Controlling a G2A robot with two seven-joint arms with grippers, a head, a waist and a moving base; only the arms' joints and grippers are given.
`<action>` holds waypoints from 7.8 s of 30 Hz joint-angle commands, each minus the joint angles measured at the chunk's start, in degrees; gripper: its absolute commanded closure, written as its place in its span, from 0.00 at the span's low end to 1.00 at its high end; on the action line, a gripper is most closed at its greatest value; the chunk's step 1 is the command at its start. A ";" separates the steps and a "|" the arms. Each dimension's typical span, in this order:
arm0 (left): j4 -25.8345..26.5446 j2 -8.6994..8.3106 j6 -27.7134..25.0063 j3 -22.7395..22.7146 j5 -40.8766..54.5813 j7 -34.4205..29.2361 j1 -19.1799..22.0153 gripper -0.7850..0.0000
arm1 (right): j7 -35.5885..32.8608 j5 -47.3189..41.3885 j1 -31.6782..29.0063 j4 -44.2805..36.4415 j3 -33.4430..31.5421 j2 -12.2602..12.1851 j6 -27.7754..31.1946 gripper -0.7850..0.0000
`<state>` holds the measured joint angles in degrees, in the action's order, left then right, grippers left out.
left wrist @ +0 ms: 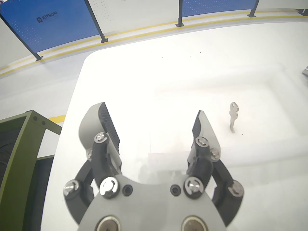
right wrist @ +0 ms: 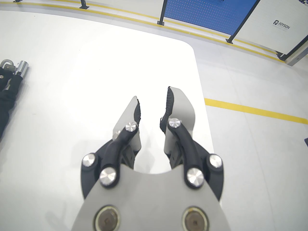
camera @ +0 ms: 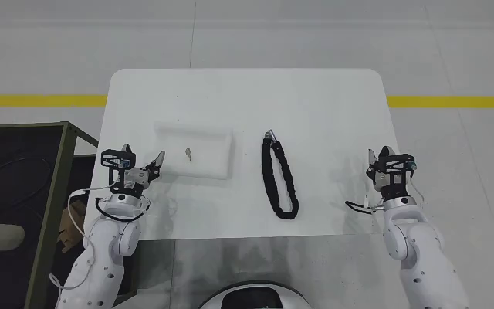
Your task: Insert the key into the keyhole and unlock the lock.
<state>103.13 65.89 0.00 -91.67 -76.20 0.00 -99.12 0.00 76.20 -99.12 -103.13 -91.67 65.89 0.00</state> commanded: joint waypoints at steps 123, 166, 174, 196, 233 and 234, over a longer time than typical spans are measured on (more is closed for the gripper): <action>-22.19 -6.78 5.37 4.80 69.89 -73.04 47.45 1.00 | 0.00 0.00 0.00 0.00 0.00 0.00 0.00 0.00; -22.19 -6.78 5.37 4.80 69.89 -73.04 47.45 1.00 | -45.37 -24.39 28.56 5.31 20.23 1.26 26.76 0.00; -22.19 -6.78 5.37 4.80 69.89 -73.04 47.45 1.00 | -59.52 -29.20 42.94 18.20 28.62 4.09 20.00 0.00; -22.19 -6.78 5.37 4.80 69.89 -73.04 47.45 1.00 | -70.39 -34.82 42.53 12.50 25.15 4.54 15.14 0.08; -22.19 -6.78 5.37 4.80 69.89 -73.04 47.45 1.00 | -75.20 -21.05 58.81 36.17 37.90 14.83 11.47 0.63; -22.19 -6.78 5.37 4.80 69.89 -73.04 47.45 1.00 | -75.15 -20.60 58.86 36.41 37.79 15.06 11.31 0.66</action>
<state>80.94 59.11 5.37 -86.88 -6.31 -73.04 -51.68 -75.20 55.19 -40.28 -66.96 -53.79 80.74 11.43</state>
